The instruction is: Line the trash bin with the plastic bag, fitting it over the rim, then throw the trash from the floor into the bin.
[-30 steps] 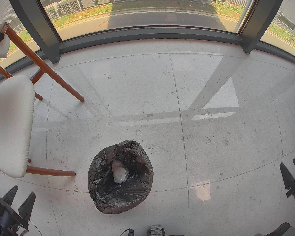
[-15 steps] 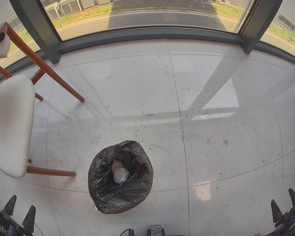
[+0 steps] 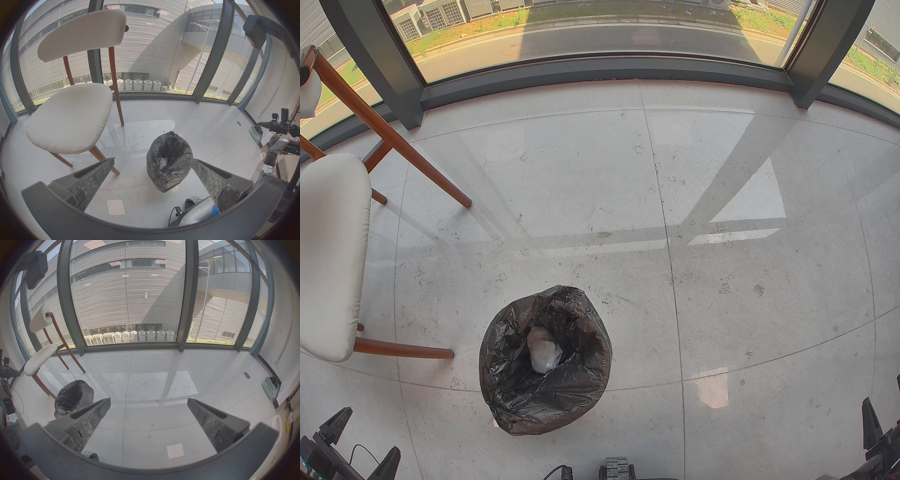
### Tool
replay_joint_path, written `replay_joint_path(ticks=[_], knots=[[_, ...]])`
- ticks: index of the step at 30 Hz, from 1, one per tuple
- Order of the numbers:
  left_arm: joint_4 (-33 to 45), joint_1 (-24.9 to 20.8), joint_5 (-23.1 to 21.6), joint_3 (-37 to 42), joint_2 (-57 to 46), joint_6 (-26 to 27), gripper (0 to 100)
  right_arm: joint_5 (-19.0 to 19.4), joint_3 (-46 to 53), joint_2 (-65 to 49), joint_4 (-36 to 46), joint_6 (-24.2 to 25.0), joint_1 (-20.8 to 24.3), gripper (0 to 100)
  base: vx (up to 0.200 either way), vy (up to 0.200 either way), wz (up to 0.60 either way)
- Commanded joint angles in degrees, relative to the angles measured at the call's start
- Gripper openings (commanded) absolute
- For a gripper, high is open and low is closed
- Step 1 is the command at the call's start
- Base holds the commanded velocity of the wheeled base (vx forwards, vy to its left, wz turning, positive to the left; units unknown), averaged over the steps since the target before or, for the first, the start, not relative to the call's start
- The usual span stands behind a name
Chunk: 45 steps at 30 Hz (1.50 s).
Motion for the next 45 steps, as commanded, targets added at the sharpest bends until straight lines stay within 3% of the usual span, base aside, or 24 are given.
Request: replay_joint_path(ticks=[1,6,12,17,20,45], knots=[[0.1,0.0,-0.1,0.7,0.4,-0.2,100,-0.2,1.0,-0.9,-0.1,0.1,0.0,100,0.0,0.0,0.0],[0.0,0.6,1.5,0.7,0.5,-1.5,100,-1.2,1.0,-0.9,-0.1,0.9,0.1,100,0.0,0.0,0.0],[0.0,16.2,1.1,0.7,-0.2,-1.2,100,-0.9,1.0,-0.9,-0.1,1.0,0.1,100,0.0,0.0,0.0],[-0.2,16.0,0.9,0.8,-0.2,-0.9,100,-0.9,1.0,-0.9,-0.1,0.9,0.1,100,0.0,0.0,0.0],[0.0,13.2,-0.4,0.7,-4.1,0.5,100,0.1,1.0,-0.9,-0.1,0.0,0.1,100,0.0,0.0,0.0],[-0.1,13.7,0.1,0.7,-4.1,-0.3,100,-0.9,1.0,-0.9,-0.1,2.1,0.1,100,0.0,0.0,0.0]])
